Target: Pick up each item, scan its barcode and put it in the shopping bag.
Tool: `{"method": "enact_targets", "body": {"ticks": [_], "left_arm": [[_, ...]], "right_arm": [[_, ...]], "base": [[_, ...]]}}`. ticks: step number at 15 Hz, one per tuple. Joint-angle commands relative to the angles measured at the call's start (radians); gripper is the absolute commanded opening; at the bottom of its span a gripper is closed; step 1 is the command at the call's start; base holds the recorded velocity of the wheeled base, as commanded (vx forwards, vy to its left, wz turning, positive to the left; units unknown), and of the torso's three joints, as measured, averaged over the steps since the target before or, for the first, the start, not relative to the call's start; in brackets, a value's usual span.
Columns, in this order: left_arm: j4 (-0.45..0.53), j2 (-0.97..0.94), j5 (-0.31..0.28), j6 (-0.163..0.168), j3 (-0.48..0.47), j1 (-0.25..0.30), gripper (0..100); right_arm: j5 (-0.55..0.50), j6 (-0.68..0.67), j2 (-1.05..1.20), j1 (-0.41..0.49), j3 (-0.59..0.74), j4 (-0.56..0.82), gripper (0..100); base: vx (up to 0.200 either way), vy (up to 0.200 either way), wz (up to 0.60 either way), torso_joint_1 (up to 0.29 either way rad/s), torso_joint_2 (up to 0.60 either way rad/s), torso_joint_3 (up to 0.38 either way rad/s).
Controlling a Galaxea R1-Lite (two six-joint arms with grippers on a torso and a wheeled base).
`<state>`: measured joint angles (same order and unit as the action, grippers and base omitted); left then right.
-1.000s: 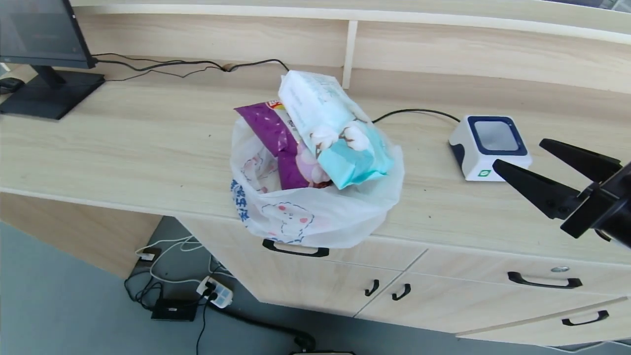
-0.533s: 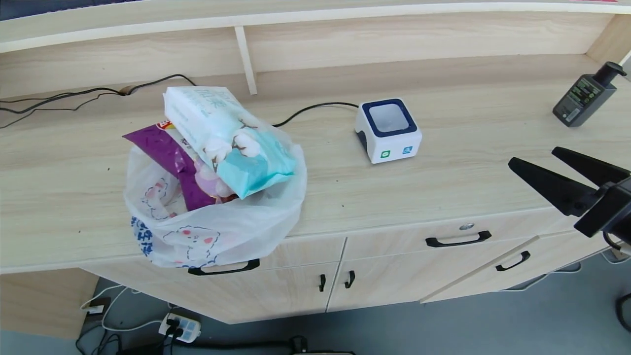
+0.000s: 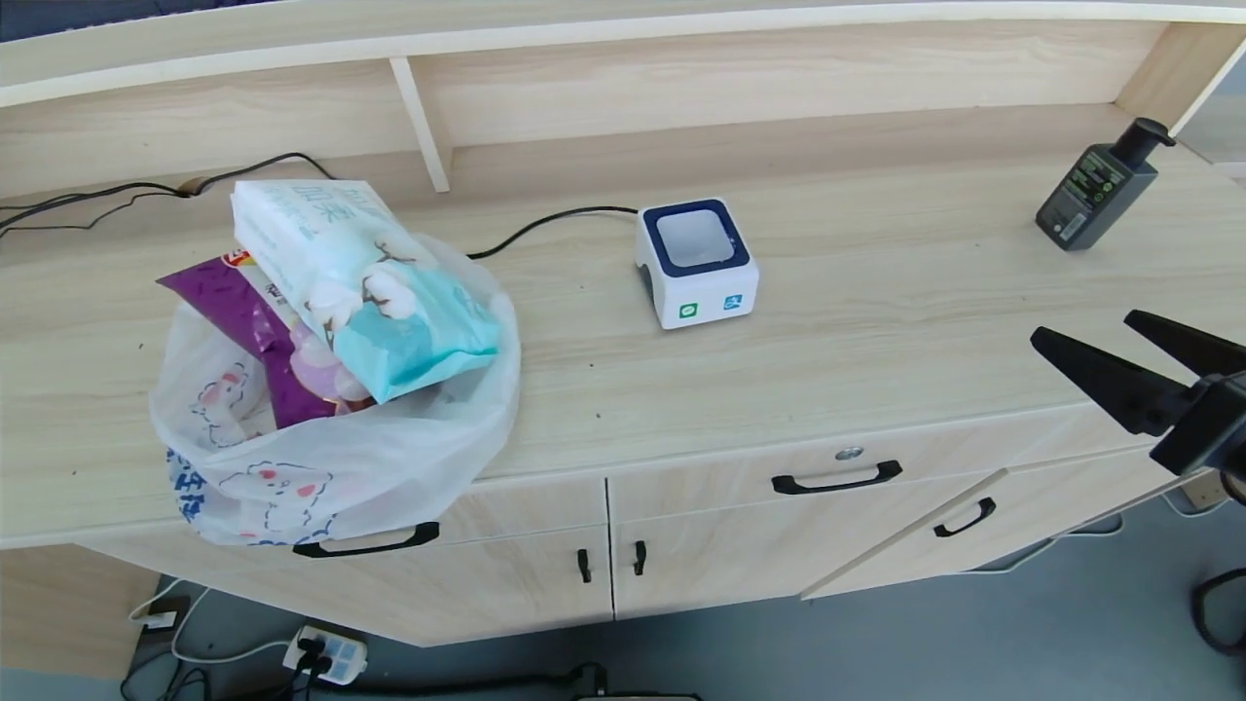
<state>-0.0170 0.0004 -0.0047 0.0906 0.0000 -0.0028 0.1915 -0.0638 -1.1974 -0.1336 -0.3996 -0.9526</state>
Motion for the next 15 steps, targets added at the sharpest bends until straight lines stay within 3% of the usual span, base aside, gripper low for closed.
{"method": "enact_targets", "body": {"ticks": [1,5,8,10,13,15], "left_arm": [[-0.001,0.0,0.0,0.0,0.0,0.0,100],[0.0,0.0,0.0,0.0,0.0,0.0,100],[-0.001,0.0,0.0,0.0,0.0,0.0,100],[-0.001,0.0,0.0,0.0,0.0,0.0,100],[-0.001,0.0,0.0,0.0,0.0,0.0,100],[-0.001,0.0,0.0,0.001,0.0,0.0,100]], "right_arm": [[0.039,-0.004,-0.025,0.089,-0.024,-0.003,100],[0.075,-0.002,-0.071,0.123,-0.045,-0.025,100],[0.114,0.022,-0.252,0.15,-0.074,-0.239,100],[0.125,0.029,-0.347,0.152,-0.085,-0.359,100],[0.126,0.019,-0.422,0.157,-0.114,-0.384,100],[0.128,-0.01,-0.518,0.18,-0.117,-0.488,100]], "base": [[0.0,-0.2,0.0,0.007,0.0,0.002],[0.0,-0.2,0.0,0.002,0.0,0.005],[0.067,-0.2,0.0,0.002,0.0,0.002],[0.2,0.0,0.0,0.0,0.0,0.005],[0.2,0.0,0.0,-0.003,-0.01,-0.001],[0.0,0.0,0.0,0.0,0.0,0.0]]}}
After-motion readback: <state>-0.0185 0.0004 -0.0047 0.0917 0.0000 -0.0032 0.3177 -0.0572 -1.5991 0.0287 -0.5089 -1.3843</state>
